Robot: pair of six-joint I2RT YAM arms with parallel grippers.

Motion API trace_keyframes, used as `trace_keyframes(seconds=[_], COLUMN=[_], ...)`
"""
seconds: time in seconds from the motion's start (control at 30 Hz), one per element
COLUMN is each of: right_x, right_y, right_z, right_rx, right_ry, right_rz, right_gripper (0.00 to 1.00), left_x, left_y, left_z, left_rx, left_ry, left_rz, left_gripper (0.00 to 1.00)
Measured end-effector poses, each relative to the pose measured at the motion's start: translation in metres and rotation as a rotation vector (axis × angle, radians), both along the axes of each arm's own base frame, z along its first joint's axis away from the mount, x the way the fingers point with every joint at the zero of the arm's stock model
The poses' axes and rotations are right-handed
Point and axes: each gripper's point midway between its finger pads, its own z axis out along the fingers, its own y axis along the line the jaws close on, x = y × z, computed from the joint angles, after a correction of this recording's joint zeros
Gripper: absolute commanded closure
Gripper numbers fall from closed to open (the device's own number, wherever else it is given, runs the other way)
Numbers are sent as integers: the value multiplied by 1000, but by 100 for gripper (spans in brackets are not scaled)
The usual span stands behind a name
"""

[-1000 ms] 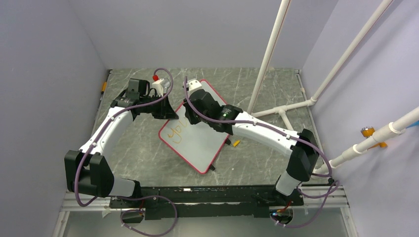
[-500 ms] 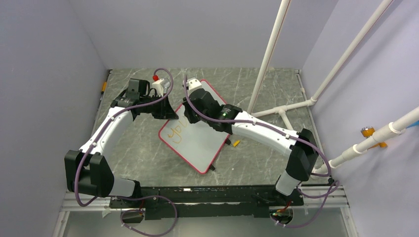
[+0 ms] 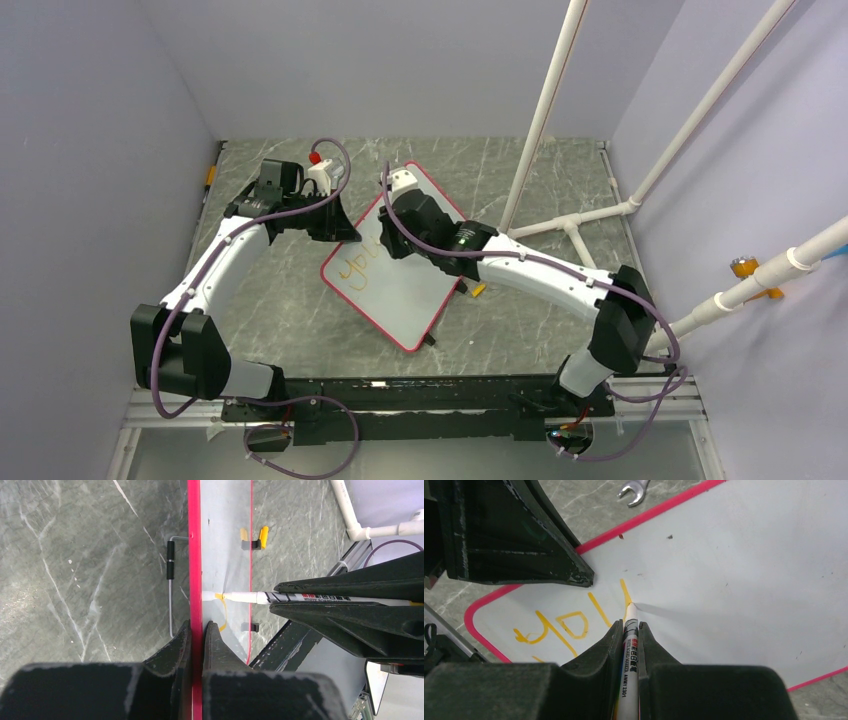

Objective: Write a sentence on the whiteboard

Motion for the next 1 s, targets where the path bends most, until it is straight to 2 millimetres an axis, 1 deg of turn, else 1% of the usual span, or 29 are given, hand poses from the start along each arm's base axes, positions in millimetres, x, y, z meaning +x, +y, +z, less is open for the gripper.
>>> trace_keyframes(seconds=[0.2,0.5,0.7,0.83,0.9,1.0], right_x=[-5,-5,-3,3,7,19], right_y=[-7,-12,-29,-46,-54,-70], right_z=[-7,-10,-14,-3,6,26], right_rx=[-8,-17,-70,-72,-52,-1], right_ry=[14,16,17,7,-2,-21], right_rz=[-5,-21,-71,-110,-127,-162], right_gripper=[100,100,100,100,100,100], left_x=[0,0,-1,-2,-2,-2], left_y=[0,-1,-3,-3,-3,-3], left_z=[0,0,3,3,3,3], left_rx=[0,-2,-16,-15,-15,-14], left_ry=[0,0,-4,-5,-3,-5], left_rz=[0,-3,-14,-15,-15,-14], left_gripper=[100,100,100,100,100,100])
